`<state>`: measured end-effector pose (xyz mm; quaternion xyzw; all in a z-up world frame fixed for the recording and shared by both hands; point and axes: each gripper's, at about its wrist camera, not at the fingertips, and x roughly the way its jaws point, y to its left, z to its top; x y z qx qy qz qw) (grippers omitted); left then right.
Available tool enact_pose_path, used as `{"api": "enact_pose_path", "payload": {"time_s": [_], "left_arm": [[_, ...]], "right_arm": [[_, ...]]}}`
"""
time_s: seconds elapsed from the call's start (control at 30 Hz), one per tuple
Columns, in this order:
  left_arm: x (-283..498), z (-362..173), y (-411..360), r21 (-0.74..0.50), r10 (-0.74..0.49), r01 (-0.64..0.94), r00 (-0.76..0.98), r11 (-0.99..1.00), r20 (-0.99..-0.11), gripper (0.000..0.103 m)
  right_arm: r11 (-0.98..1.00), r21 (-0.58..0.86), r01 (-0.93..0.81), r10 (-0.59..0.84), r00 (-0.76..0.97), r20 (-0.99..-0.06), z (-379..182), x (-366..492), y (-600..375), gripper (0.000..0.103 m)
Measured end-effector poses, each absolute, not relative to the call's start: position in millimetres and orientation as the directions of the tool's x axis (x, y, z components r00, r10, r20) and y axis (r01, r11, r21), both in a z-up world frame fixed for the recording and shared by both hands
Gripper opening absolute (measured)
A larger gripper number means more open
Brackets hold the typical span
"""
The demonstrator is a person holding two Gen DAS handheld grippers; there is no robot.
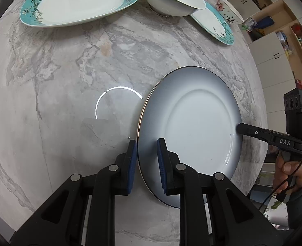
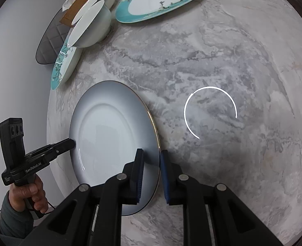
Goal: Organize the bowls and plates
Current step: 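Lift the grey-rimmed plate on edge with the right gripper, then open the right gripper, releasing the grey-rimmed plate, and move toward the teal plate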
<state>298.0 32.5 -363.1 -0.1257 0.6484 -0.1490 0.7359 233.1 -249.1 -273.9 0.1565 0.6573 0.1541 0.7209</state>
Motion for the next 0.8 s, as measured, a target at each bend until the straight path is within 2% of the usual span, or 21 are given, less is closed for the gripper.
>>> {"api": "enact_pose_path", "payload": {"time_s": [0.13, 0.2, 0.23, 0.27, 0.3, 0.37, 0.4, 0.43, 0.47, 0.57, 0.67, 0.8], "left_arm": [[294, -364, 35, -0.396, -0.398, 0.045, 0.116, 0.917, -0.91, 0.018], [290, -359, 39, -0.409, -0.409, 0.03, 0.143, 0.912, -0.901, 0.019], [288, -354, 43, -0.417, -0.415, 0.019, 0.159, 0.909, -0.896, 0.019], [286, -349, 47, -0.427, -0.422, 0.009, 0.177, 0.904, -0.889, 0.027], [283, -342, 53, -0.434, -0.425, -0.005, 0.198, 0.901, -0.883, 0.048], [276, -326, 66, -0.456, -0.431, -0.043, 0.257, 0.889, -0.865, 0.07], [273, -319, 72, -0.474, -0.441, -0.059, 0.285, 0.878, -0.851, 0.075], [271, -314, 77, -0.487, -0.446, -0.074, 0.303, 0.87, -0.842, 0.077], [269, -309, 82, -0.486, -0.438, -0.094, 0.315, 0.869, -0.842, 0.081], [268, -300, 93, -0.497, -0.437, -0.128, 0.326, 0.858, -0.838, 0.103], [269, -286, 99, -0.485, -0.411, -0.132, 0.37, 0.865, -0.833, 0.103], [260, -259, 96, -0.495, -0.397, -0.064, 0.512, 0.866, -0.762, 0.103]], "right_arm": [[0.9, 0.436, -0.023, 0.436, 0.083, -0.896, -274, 233, -248, 0.027], [0.894, 0.448, -0.031, 0.448, 0.101, -0.888, -267, 231, -248, 0.038], [0.89, 0.455, -0.04, 0.456, 0.116, -0.882, -261, 228, -249, 0.049], [0.887, 0.459, -0.048, 0.461, 0.132, -0.877, -253, 226, -251, 0.062], [0.886, 0.461, -0.056, 0.464, 0.152, -0.873, -245, 223, -253, 0.067], [0.884, 0.463, -0.066, 0.466, 0.186, -0.865, -231, 219, -257, 0.083], [0.882, 0.467, -0.067, 0.47, 0.209, -0.858, -223, 218, -260, 0.088], [0.877, 0.476, -0.064, 0.477, 0.237, -0.846, -216, 216, -264, 0.098], [0.873, 0.485, -0.057, 0.481, 0.268, -0.835, -210, 214, -268, 0.103], [0.85, 0.527, -0.025, 0.503, 0.339, -0.795, -199, 214, -275, 0.103], [0.815, 0.58, 0.012, 0.538, 0.359, -0.763, -196, 218, -276, 0.103], [0.8, 0.6, 0.021, 0.547, 0.384, -0.744, -190, 223, -274, 0.103]]}}
